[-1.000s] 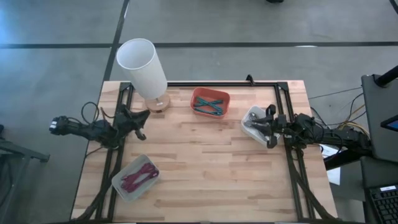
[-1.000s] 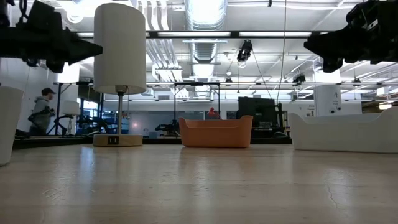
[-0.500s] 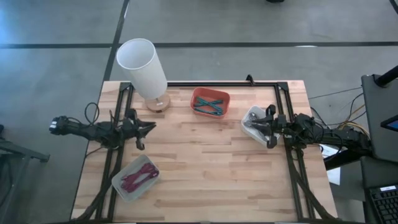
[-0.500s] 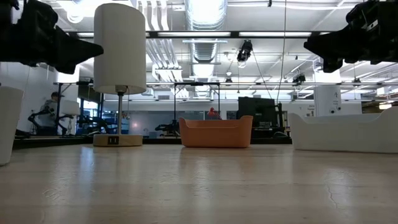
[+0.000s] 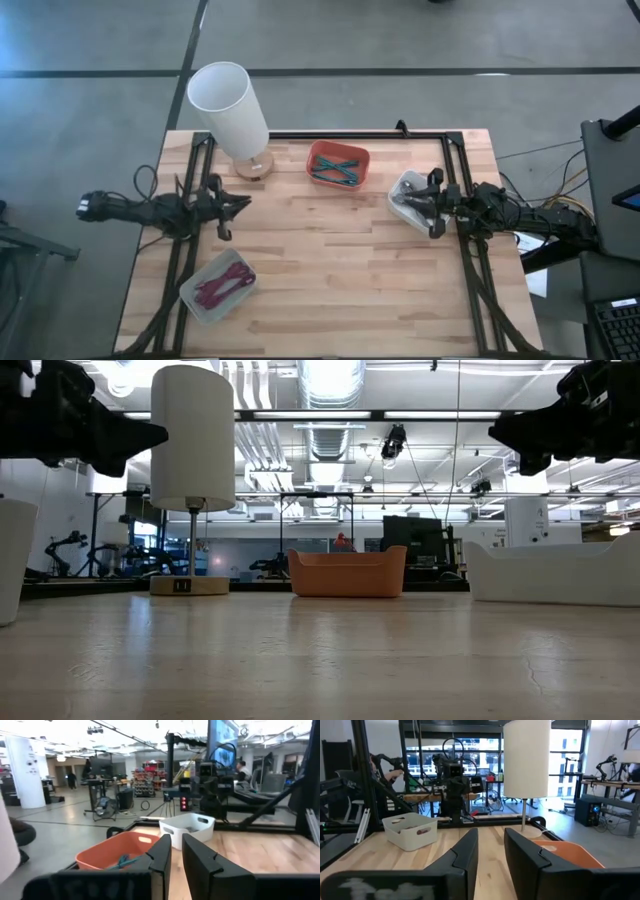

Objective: Pick & Place USB Port
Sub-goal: Return to Home Position

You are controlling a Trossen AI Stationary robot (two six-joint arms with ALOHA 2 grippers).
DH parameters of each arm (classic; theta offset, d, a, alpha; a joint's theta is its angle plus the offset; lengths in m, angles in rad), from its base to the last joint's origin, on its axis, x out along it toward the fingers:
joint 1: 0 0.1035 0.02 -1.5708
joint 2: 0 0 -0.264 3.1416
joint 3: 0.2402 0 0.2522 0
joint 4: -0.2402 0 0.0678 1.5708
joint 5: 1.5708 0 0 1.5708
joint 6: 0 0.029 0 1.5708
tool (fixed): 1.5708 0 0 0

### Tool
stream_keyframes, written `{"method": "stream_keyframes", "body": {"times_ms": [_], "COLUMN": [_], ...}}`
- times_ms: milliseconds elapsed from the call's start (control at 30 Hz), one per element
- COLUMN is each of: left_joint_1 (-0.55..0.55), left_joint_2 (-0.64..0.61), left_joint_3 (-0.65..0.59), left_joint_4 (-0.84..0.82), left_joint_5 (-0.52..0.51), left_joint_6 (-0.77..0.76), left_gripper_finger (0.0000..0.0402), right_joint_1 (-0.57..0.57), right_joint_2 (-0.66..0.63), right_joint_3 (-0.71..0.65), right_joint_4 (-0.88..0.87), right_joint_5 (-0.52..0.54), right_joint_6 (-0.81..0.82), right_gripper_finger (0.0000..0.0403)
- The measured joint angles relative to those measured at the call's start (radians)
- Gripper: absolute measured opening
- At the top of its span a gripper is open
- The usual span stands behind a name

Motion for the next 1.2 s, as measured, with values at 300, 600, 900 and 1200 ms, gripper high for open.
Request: {"method": "stream_keyframes", "body": {"times_ms": [300, 600, 900, 1200], "left_joint_1": [0.13, 0.179, 0.179, 0.179], "left_joint_2": [0.0, 0.0, 0.003, 0.01], "left_joint_3": [0.0, 0.0, 0.0, 0.0], "left_joint_4": [0.003, -0.106, -0.149, -0.154], "left_joint_5": [0.032, 0.108, 0.113, 0.121], "left_joint_6": [0.015, -0.032, -0.038, -0.035], "left_gripper_finger": [0.0053, 0.0053, 0.0053, 0.0053], "right_joint_1": [0.0, 0.0, 0.0, 0.0], "right_joint_2": [0.0, 0.0, 0.0, 0.005], "right_joint_3": [0.0, -0.017, -0.017, -0.017], "right_joint_4": [0.0, -0.001, -0.009, -0.053], "right_joint_5": [0.0, -0.004, -0.004, -0.003], "right_joint_6": [-0.019, -0.045, -0.032, -0.001], "right_gripper_finger": [0.0072, 0.0074, 0.0089, 0.0084]}}
